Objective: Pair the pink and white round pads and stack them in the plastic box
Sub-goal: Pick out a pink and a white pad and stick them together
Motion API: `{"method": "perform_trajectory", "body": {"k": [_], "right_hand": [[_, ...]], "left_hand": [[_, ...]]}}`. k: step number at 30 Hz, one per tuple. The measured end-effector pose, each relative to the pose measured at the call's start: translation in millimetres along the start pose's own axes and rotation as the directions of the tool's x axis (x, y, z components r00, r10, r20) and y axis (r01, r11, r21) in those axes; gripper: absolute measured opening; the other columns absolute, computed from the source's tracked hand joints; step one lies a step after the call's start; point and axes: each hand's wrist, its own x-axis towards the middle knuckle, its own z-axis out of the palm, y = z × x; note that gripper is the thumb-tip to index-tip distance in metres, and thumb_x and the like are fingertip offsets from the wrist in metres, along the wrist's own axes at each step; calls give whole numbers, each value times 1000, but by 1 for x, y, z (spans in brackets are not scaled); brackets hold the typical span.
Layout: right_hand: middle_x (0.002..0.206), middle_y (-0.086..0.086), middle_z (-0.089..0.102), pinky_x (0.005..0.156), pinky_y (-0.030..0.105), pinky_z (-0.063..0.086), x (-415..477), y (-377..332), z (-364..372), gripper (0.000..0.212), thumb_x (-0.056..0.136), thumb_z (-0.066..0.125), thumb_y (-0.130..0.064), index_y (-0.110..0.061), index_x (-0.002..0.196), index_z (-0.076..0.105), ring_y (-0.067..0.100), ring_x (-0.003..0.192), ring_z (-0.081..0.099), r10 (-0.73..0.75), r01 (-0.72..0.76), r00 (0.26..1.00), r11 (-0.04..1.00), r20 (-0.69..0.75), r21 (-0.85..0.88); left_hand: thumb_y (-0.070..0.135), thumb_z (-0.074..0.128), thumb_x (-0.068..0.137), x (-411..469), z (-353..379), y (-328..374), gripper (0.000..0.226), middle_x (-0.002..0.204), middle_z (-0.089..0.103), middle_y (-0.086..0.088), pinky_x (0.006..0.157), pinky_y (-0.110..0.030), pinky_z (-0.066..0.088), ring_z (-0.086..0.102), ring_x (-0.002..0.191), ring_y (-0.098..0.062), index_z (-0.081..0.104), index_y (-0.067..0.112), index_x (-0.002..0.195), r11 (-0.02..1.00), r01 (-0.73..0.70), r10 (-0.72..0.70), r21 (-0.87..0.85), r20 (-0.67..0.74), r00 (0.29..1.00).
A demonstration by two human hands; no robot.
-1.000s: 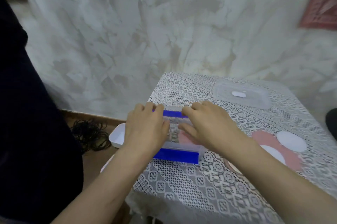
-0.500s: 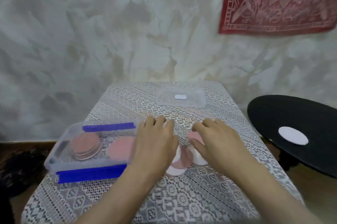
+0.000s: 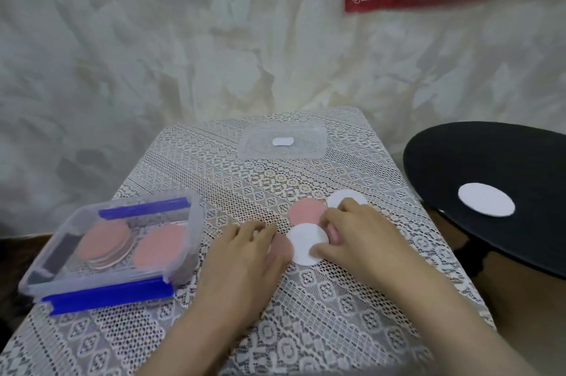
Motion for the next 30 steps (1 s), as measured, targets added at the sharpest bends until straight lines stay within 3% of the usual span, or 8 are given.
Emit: {"method": "perform_trajectory", "body": {"k": [6, 13, 17, 20, 22, 25, 28, 30], "right_hand": [[114, -5, 49, 82, 39, 49, -2, -4, 5, 48, 85, 69, -54, -28, 123, 56, 20, 102, 53, 8, -7, 1000, 996, -9, 87], [91, -2, 62, 76, 40, 51, -6, -3, 2, 18, 96, 62, -34, -24, 99, 47, 23, 84, 59, 117, -105, 993, 955, -27, 277], [96, -1, 67, 76, 38, 50, -9, 2, -5, 8, 100, 56, -32, -25, 98, 56, 26, 89, 61, 211, -172, 970, 946, -119, 275], [87, -3, 68, 76, 42, 52, -18, 4, -4, 17, 101, 57, -31, -20, 88, 62, 23, 84, 63, 190, -112, 969, 910, -160, 399], [80, -5, 66, 72, 40, 51, -25, -4, -1, 20, 101, 58, -30, -21, 83, 64, 16, 77, 63, 97, -36, 990, 879, -103, 476], [72, -6, 68, 59, 26, 51, -28, -26, 5, 20, 100, 61, -28, -28, 80, 67, 6, 63, 64, -53, 26, 998, 822, 32, 568], [64, -11, 65, 58, 31, 47, -22, -41, 10, 25, 97, 67, -29, -34, 72, 70, 7, 58, 57, -122, 67, 991, 793, 51, 606], [60, -12, 64, 55, 24, 43, -17, -45, 9, 27, 97, 67, -29, -32, 71, 69, 4, 53, 54, -117, 65, 992, 759, 38, 648]], "left_hand": [[47, 39, 100, -5, 2, 0, 43, 127, 65, 3, 88, -43, 49, 56, 104, -25, 63, 24, 127, 1000, -12, 11, 10, 33, 999], [52, 36, 99, 8, 6, 5, 49, 132, 63, 5, 88, -43, 48, 55, 103, -24, 62, 25, 130, 1000, -28, 28, 5, 38, 999], [57, 34, 101, -3, 2, -2, 51, 145, 52, 9, 105, -40, 42, 47, 124, -20, 55, 30, 140, 993, -20, 27, -116, 65, 997], [53, 39, 101, -18, -2, -11, 52, 152, 40, 14, 115, -27, 23, 32, 136, -10, 44, 32, 148, 972, -6, 23, -235, 68, 997], [59, 44, 97, -28, -7, -14, 57, 147, 43, 20, 111, -23, 25, 33, 132, -5, 44, 33, 148, 944, 13, 6, -329, 55, 998], [62, 55, 90, -41, -15, -15, 50, 124, 59, 25, 96, -28, 44, 48, 111, 1, 58, 39, 134, 849, 65, -56, -525, 33, 998], [50, 60, 94, -51, -18, -17, 24, 91, 70, 15, 75, -37, 53, 60, 84, -1, 69, 35, 109, 731, 158, -167, -663, 50, 985], [45, 58, 96, -56, -19, -19, 19, 77, 68, 9, 65, -35, 51, 60, 72, -3, 67, 28, 94, 694, 193, -200, -694, 72, 977]]}}
